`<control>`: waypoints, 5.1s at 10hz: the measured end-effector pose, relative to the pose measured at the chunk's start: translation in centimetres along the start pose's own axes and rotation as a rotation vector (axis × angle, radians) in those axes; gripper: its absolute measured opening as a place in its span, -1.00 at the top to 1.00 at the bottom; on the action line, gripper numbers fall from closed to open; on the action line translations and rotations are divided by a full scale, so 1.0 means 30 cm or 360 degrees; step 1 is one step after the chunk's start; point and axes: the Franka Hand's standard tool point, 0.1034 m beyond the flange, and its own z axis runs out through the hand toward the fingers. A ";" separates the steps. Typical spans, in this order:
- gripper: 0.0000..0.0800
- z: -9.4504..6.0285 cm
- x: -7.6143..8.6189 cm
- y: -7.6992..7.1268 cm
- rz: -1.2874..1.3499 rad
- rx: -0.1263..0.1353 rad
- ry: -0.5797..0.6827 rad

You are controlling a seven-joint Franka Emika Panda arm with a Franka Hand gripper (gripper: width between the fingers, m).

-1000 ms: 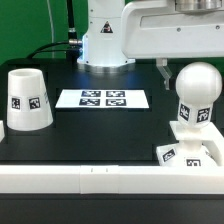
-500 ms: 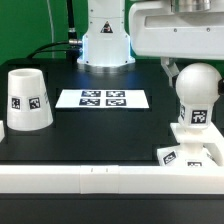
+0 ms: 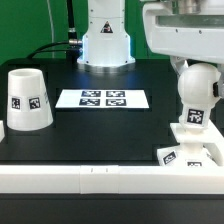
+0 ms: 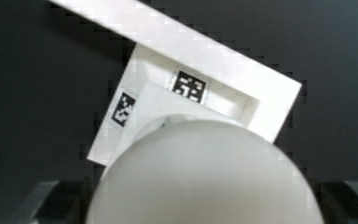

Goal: Assemble lamp

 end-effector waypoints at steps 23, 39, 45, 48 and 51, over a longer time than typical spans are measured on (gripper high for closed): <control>-0.75 -0.002 -0.019 0.000 -0.2856 -0.0247 0.0035; -0.48 0.012 0.012 0.013 -0.4593 -0.0597 -0.0165; -0.44 0.009 0.021 0.026 -0.4417 -0.0579 -0.0180; -0.44 0.010 0.020 0.040 -0.3851 -0.0515 -0.0124; -0.44 0.012 0.018 0.038 -0.3456 -0.0450 -0.0059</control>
Offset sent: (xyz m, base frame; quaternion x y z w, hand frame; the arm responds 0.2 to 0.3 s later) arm -0.0010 -0.0159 0.0030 -0.0640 0.0351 -0.1366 0.9879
